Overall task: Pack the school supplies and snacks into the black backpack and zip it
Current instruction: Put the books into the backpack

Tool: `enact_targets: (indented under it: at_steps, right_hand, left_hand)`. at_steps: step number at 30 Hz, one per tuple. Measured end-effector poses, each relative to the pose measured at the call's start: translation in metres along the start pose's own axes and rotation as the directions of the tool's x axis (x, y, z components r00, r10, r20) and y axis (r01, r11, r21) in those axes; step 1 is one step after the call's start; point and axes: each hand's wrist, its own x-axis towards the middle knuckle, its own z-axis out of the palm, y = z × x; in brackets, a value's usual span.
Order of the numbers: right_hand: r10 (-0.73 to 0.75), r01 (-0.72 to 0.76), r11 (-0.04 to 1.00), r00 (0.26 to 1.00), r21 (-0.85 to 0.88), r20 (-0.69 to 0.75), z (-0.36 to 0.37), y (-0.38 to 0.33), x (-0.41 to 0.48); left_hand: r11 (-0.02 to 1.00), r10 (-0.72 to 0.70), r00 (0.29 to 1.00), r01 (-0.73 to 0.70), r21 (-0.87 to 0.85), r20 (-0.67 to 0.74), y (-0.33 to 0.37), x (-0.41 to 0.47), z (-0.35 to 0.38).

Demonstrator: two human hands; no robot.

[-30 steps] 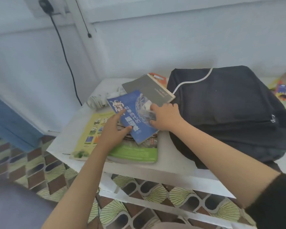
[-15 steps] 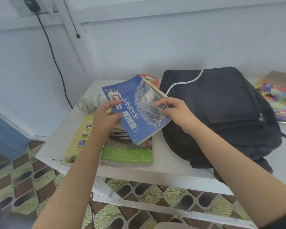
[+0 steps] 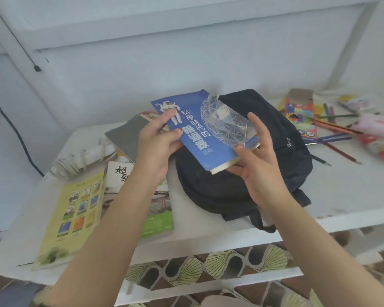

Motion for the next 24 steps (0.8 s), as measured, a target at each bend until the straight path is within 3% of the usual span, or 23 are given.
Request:
enact_targets:
  at_steps: [4,8,12,15,16,19,20,22,24]
  right_hand:
    - [0.132,-0.129,0.991,0.965,0.029,-0.228,-0.026,-0.008,-0.009]
    - [0.137,-0.095,0.985,0.941,0.147,-0.311,-0.048,-0.013,-0.025]
    - [0.121,-0.037,0.978,0.901,0.205,-0.417,-0.067,-0.020,-0.039]
    - [0.095,0.005,0.979,0.870,0.202,-0.483,-0.081,-0.026,-0.047]
    - [0.085,0.019,0.980,0.861,0.200,-0.501,-0.085,-0.028,-0.050]
    - [0.068,0.044,0.981,0.834,0.189,-0.548,-0.095,-0.033,-0.059]
    - [0.063,0.050,0.982,0.826,0.185,-0.560,-0.098,-0.034,-0.062]
    - [0.053,0.064,0.981,0.819,0.184,-0.571,-0.101,-0.035,-0.068]
    - [0.046,0.078,0.979,0.816,0.188,-0.576,-0.102,-0.035,-0.073]
  left_hand:
    - [0.993,-0.018,0.994,0.006,0.115,0.109,-0.016,-0.006,0.025]
    - [0.988,-0.053,0.967,0.014,0.154,0.248,-0.033,-0.013,0.044]
    - [0.912,-0.144,0.861,-0.076,0.402,0.488,-0.058,-0.021,0.044]
    - [0.677,-0.247,0.689,-0.381,0.630,0.682,-0.080,-0.028,0.035]
    - [0.590,-0.241,0.672,-0.471,0.655,0.701,-0.085,-0.028,0.033]
    - [0.388,0.008,0.701,-0.660,0.644,0.714,-0.087,-0.022,0.030]
    - [0.296,0.128,0.665,-0.733,0.612,0.735,-0.087,-0.018,0.030]
    - [-0.003,0.341,0.486,-0.856,0.518,0.805,-0.086,-0.007,0.029]
    - [-0.291,0.376,0.241,-0.886,0.361,0.895,-0.085,0.007,0.028]
